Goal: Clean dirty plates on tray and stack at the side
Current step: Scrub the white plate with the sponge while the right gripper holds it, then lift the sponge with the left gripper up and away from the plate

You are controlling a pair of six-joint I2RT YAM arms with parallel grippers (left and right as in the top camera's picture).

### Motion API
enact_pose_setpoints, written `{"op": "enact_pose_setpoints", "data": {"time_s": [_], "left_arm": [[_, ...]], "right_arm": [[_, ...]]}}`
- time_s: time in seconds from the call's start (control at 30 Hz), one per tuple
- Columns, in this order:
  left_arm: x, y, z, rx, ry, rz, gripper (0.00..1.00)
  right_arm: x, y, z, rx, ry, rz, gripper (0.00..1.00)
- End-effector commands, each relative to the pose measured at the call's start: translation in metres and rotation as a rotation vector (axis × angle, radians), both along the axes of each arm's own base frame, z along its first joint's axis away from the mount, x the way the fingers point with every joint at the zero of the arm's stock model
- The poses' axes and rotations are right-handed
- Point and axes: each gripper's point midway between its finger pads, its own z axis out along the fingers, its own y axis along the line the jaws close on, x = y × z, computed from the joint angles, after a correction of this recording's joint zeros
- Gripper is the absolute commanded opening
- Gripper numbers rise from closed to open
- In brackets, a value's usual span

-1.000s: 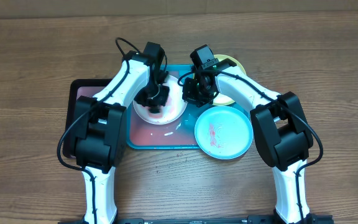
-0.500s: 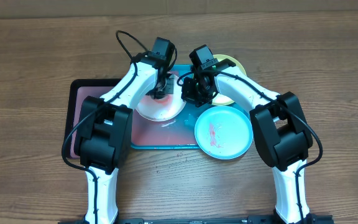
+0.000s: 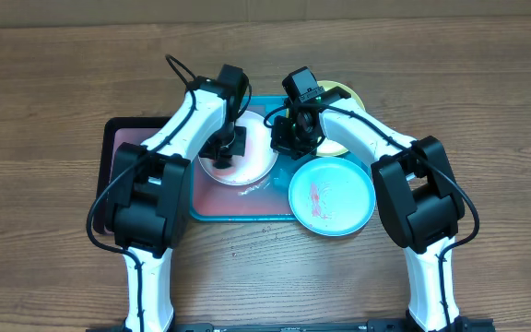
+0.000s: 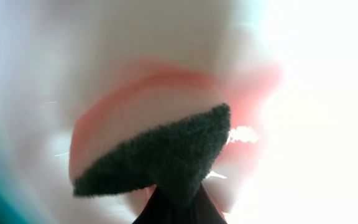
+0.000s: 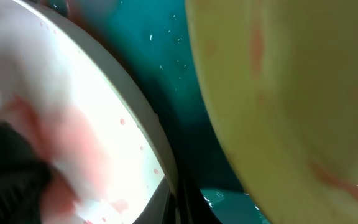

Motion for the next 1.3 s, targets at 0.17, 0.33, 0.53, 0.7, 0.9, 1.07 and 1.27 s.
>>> {"op": "enact_pose_setpoints", "data": {"time_s": [0.17,0.33,0.53,0.7,0.9,1.07,1.27], "left_arm": [[-0.007,-0.088,0.005,-0.480,0.028,-0.209,0.04],[0.037,-0.062,-0.003,-0.296,-0.145,-0.150,0.04],[0.066,-0.014,0.029,-0.094,-0.203,0.014,0.04],[0.081,0.010,0.092,-0.094,-0.223,0.069,0.04],[0.078,0.045,0.171,-0.092,-0.252,0.140,0.04],[0.069,0.067,0.200,-0.087,-0.259,0.182,0.04],[0.069,0.087,0.202,-0.080,-0.259,0.225,0.04]], "right_arm": [[-0.001,-0.002,-0.003,-0.002,0.012,-0.008,0.04],[-0.001,-0.003,-0.004,-0.006,0.010,-0.010,0.04],[0.002,-0.009,-0.006,-0.042,-0.006,-0.021,0.04],[0.003,-0.009,-0.006,-0.048,-0.012,-0.022,0.04],[0.001,-0.011,-0.003,-0.068,-0.017,0.006,0.04],[0.006,-0.022,0.023,-0.197,-0.081,0.005,0.04],[0.008,-0.025,0.078,-0.437,-0.259,0.040,0.04]]}}
